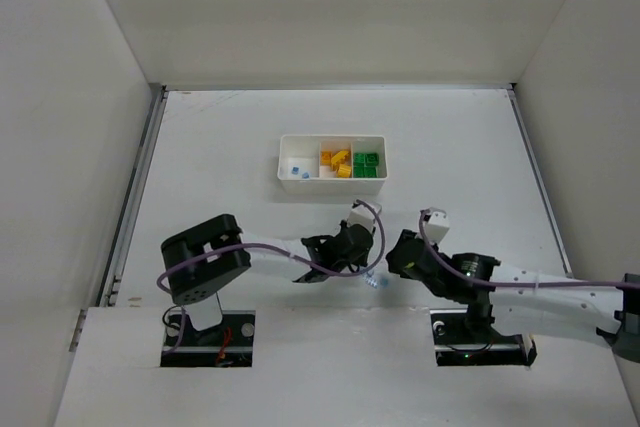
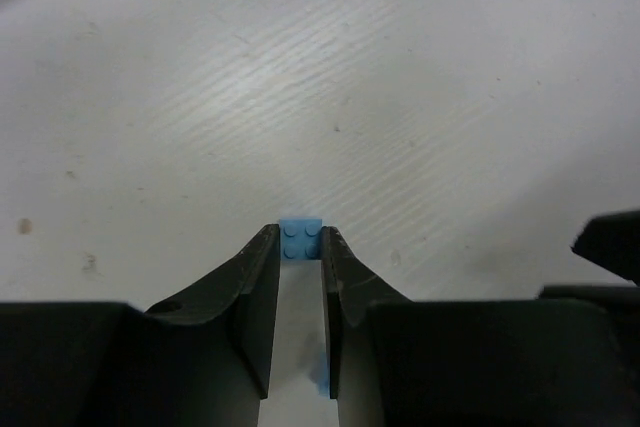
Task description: Sort the legos into containers by color
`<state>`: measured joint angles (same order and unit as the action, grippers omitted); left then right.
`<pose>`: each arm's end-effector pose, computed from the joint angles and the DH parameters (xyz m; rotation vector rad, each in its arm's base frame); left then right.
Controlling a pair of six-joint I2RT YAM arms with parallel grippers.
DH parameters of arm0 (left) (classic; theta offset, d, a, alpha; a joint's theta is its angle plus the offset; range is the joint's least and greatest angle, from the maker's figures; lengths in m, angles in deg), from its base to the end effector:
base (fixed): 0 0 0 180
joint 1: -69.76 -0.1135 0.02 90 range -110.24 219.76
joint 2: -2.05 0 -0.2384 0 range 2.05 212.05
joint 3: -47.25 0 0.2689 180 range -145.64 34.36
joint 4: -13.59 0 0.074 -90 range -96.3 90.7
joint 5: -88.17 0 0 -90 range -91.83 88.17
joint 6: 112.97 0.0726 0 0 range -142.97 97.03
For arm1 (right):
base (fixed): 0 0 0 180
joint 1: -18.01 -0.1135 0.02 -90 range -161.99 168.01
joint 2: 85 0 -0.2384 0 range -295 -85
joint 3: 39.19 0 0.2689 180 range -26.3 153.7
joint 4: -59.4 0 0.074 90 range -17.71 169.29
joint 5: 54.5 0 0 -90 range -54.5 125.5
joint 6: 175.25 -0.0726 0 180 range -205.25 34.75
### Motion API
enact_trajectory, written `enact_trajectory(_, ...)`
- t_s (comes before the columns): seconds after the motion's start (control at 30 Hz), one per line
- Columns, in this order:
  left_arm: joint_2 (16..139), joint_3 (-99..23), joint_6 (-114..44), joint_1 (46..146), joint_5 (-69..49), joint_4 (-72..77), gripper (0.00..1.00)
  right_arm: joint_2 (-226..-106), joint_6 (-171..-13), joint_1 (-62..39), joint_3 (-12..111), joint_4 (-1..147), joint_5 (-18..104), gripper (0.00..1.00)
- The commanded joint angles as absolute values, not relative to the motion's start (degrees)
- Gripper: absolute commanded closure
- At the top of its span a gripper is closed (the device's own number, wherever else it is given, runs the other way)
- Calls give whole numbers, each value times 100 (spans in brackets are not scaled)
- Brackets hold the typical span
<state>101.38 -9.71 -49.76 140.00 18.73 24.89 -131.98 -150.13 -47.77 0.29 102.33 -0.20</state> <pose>0.1521 -0.3480 0.0943 0.5859 2.0601 -0.6458 0.1242 0.1729 0.1502 0.2451 2.2714 0.4368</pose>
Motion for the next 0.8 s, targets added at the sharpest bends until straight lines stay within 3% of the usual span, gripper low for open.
enact_trajectory(0.0, 9417, -766, -4986, 13688, 2032, 2689, 87, -13648, -15275, -4997, 235, 10657, 165, 55)
enact_trajectory(0.07, 9066, -625, -5013, 13503, 1988, 2716, 87, -14053, -15310, -5181, 270, 10455, 324, 49)
enact_trajectory(0.27, 8073, -195, -4978, 13011, 1927, 2707, 85, -14730, -15705, -5559, 385, 10200, 395, 49)
enact_trajectory(0.53, 7509, 245, -5030, 12799, 1883, 2716, 85, -15382, -15908, -5604, 517, 10156, 615, 56)
enact_trajectory(0.77, 7439, 342, -5057, 12781, 1883, 2786, 84, -15505, -15916, -5577, 526, 10138, 571, 68)
